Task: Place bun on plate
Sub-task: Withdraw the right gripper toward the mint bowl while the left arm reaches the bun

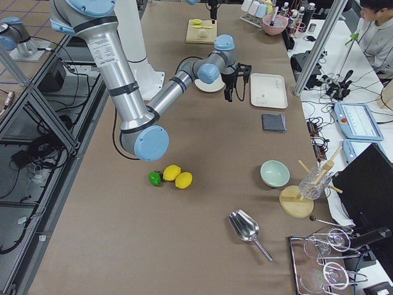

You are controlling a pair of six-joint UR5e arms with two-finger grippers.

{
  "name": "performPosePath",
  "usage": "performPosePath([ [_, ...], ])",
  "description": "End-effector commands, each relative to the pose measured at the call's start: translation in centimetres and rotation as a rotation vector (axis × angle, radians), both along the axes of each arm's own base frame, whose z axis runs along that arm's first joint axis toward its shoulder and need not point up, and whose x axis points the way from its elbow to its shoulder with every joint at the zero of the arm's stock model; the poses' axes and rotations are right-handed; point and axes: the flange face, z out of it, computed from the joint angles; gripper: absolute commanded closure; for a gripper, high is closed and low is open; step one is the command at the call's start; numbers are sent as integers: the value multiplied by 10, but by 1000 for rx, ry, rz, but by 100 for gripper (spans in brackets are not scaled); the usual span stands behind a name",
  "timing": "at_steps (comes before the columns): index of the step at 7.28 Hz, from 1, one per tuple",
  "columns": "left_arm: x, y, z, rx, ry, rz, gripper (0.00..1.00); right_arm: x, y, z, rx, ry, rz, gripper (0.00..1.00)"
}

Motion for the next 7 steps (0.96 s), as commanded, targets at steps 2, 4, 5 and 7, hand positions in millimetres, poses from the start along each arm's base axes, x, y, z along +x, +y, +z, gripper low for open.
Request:
performPosePath([
  [2, 65, 46, 23, -44, -75, -55, 3, 110, -12, 63, 57, 28, -85, 0],
  [4, 76, 52, 36, -31, -114, -46, 13, 127, -9, 78, 63, 38, -95, 0],
  [5, 78, 53, 37, -26, -117, -37, 44, 128, -9, 78, 62, 39, -93, 0],
  [7, 80, 55, 36, -9, -119, -15, 62, 130, -10, 78, 62, 39, -89, 0],
])
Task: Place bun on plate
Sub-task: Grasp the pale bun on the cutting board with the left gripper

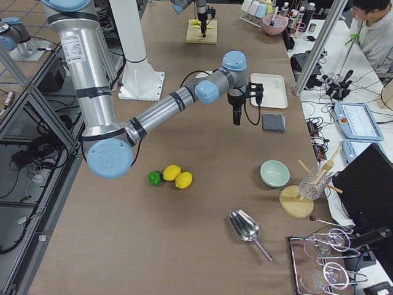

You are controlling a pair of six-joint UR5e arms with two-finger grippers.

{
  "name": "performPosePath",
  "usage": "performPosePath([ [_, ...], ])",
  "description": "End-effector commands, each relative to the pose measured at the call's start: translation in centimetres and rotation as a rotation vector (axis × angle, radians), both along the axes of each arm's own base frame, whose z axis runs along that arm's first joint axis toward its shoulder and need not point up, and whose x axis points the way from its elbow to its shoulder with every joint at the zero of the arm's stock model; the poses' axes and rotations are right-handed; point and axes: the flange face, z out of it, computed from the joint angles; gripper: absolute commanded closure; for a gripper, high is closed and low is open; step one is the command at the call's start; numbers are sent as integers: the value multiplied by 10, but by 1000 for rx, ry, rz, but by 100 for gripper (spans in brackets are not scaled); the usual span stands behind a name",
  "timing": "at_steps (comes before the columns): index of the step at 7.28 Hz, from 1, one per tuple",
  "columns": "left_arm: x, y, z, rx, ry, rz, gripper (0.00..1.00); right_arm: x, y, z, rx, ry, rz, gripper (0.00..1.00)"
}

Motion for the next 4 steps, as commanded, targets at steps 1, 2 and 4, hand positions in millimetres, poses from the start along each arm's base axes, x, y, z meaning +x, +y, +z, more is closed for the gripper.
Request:
performPosePath([
  [1, 1, 0, -3, 16, 1, 13, 66, 1, 0, 1, -1, 1, 2, 0],
  [2, -1, -4, -14, 24, 23, 9, 66, 1, 0, 1, -1, 1, 2, 0],
  [4, 7, -11, -61, 30, 132, 65, 67, 2, 0, 2, -3, 1, 2, 0],
])
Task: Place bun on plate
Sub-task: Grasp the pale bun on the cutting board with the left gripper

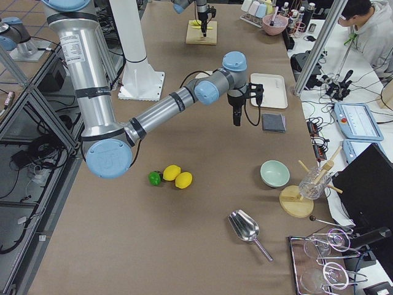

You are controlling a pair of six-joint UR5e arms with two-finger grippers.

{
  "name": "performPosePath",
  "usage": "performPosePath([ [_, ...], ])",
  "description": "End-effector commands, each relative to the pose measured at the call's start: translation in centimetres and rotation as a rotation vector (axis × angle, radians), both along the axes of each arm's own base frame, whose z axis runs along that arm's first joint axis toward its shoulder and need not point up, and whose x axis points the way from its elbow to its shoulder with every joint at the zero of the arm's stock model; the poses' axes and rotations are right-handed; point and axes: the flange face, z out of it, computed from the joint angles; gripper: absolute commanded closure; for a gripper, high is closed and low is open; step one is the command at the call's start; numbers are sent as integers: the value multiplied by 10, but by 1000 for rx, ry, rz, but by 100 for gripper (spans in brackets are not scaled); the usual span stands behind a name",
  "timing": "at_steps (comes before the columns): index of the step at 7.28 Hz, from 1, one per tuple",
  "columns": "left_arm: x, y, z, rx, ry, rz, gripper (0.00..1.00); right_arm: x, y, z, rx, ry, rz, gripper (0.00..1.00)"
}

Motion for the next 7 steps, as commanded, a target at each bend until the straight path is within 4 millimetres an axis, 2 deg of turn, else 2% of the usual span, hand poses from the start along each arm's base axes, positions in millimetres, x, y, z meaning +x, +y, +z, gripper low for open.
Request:
performPosePath([
  [1, 5, -23, -45, 11, 94, 22, 69, 1, 0, 1, -1, 1, 2, 0],
  [3, 43, -63, -107, 33, 157, 0, 69, 3, 5, 11, -11, 6, 1, 0],
  [5, 98, -102, -202, -17, 236, -37, 69, 11, 9, 27, -34, 19, 9, 0],
  [6, 124, -108, -239, -33, 246, -25, 69, 21, 12, 39, -33, 32, 8, 0],
  [7, 160, -105, -268, -75, 277, -22, 69, 33, 19, 58, -22, 57, -16, 0],
])
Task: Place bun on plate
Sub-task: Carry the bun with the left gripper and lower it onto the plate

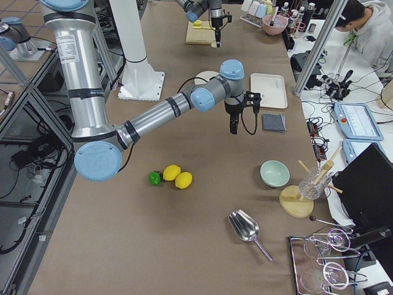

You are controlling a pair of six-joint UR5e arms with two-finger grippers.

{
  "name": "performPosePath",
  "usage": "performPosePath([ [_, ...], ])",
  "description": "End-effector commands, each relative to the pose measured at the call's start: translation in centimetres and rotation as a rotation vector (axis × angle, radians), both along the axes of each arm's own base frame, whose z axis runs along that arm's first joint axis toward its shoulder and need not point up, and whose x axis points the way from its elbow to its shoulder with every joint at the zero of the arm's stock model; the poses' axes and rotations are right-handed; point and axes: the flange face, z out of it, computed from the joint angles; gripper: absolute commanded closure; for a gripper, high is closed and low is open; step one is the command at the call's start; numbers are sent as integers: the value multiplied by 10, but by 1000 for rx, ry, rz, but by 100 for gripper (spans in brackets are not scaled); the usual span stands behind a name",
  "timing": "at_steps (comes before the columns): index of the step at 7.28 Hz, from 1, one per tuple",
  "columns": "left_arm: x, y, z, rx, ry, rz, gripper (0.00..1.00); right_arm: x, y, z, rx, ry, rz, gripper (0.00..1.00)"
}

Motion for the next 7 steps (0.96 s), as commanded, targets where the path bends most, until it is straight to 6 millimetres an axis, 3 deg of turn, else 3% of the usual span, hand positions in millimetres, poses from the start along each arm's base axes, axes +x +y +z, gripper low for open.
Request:
performPosePath([
  [1, 85, 5, -78, -57, 61, -21, 69, 25, 10, 34, 19, 39, -45, 0],
  [2, 125, 22, -101, -44, 74, -28, 69, 35, 17, 46, -2, 33, -44, 0],
  [3, 143, 21, -123, -68, 97, -38, 69, 43, 20, 54, 1, 38, -54, 0],
  [7, 189, 50, -124, -40, 71, -80, 69, 53, 22, 65, 1, 46, -61, 0],
])
